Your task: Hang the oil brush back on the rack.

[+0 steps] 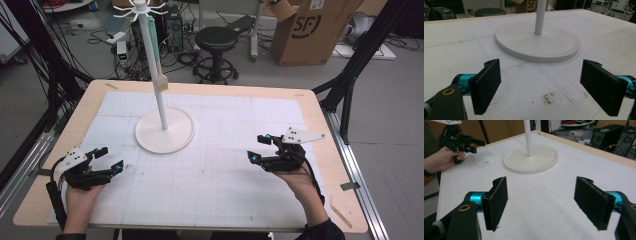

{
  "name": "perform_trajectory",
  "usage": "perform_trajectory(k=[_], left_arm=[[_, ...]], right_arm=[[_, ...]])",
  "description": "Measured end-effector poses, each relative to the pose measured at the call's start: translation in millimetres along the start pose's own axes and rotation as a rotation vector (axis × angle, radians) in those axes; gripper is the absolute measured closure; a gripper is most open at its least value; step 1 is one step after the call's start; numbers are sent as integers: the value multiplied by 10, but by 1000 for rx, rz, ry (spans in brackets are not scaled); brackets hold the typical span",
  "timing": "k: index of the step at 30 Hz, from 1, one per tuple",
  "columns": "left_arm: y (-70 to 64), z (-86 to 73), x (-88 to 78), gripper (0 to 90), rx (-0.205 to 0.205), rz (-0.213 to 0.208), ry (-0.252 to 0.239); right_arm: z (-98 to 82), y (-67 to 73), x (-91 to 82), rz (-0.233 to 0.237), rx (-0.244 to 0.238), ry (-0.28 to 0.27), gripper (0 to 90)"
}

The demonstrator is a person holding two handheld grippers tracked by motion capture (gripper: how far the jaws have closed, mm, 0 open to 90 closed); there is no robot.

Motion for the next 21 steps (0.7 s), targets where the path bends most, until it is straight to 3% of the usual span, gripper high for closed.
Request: perform_trajectory(k=[4, 12, 21], left_arm=[[-3, -1, 1, 173, 3, 0, 1], [-2, -1, -2, 169, 8, 3, 0], [-16, -6, 0, 167, 21, 6, 1]], right_arm=[[-198, 49, -69, -7, 23, 7, 215], [-489, 19, -143, -55, 90, -12, 185], [-624, -1, -154, -75, 88, 24, 176]])
Point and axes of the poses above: each handheld gripper's, and its own axes: x roughly forward along the jaws, z roughly out of its top, y roughly to its left, the point moved 5 cm from there along x, roughly forward along the jaws, and after that the axes turned 14 degrees about -x, right-handed, at the moved point
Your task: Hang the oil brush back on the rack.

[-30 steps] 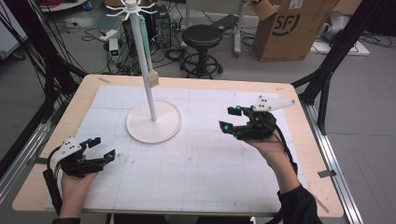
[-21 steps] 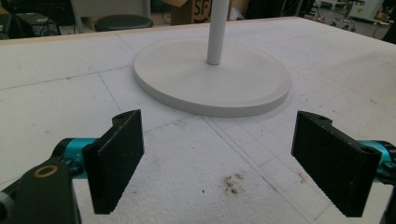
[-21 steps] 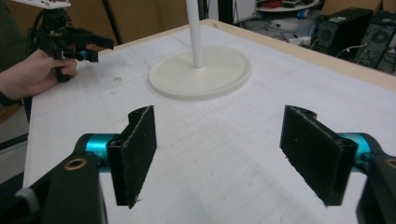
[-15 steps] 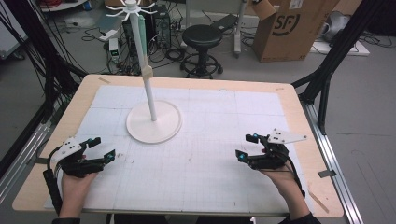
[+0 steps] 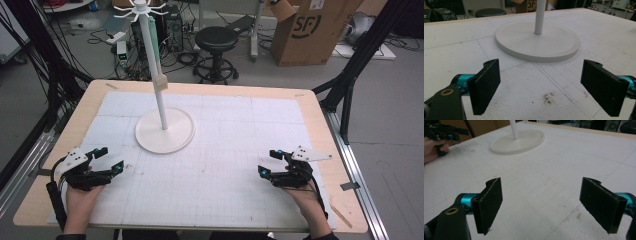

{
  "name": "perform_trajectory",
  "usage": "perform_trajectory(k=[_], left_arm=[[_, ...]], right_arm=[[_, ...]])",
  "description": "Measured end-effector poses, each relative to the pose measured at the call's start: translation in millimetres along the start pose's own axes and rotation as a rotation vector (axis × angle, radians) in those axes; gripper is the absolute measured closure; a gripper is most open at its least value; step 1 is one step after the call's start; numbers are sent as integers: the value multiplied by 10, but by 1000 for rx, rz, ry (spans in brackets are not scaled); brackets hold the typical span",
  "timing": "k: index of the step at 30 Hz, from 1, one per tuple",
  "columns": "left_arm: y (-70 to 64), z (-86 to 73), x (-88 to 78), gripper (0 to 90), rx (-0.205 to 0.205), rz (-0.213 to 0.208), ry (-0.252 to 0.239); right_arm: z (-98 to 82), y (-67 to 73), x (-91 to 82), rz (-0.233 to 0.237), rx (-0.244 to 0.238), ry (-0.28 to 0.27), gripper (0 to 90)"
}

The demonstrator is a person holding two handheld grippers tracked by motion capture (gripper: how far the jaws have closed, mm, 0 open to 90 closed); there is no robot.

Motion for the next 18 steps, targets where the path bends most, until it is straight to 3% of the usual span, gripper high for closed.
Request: perform_trajectory(k=[18], left_arm=[[1, 0, -1, 167, -3, 1, -1]], right_arm=[[-46, -21, 0, 0, 5, 14, 171]])
Point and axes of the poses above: each handheld gripper's, and its own axes: x roughly forward along the jaws, z roughly out of its top, y roughly to its left, the point moved 5 cm from there along x, roughly forward along the jaws, and after that the axes turned 14 degrees about -x, right-handed, at the moved point
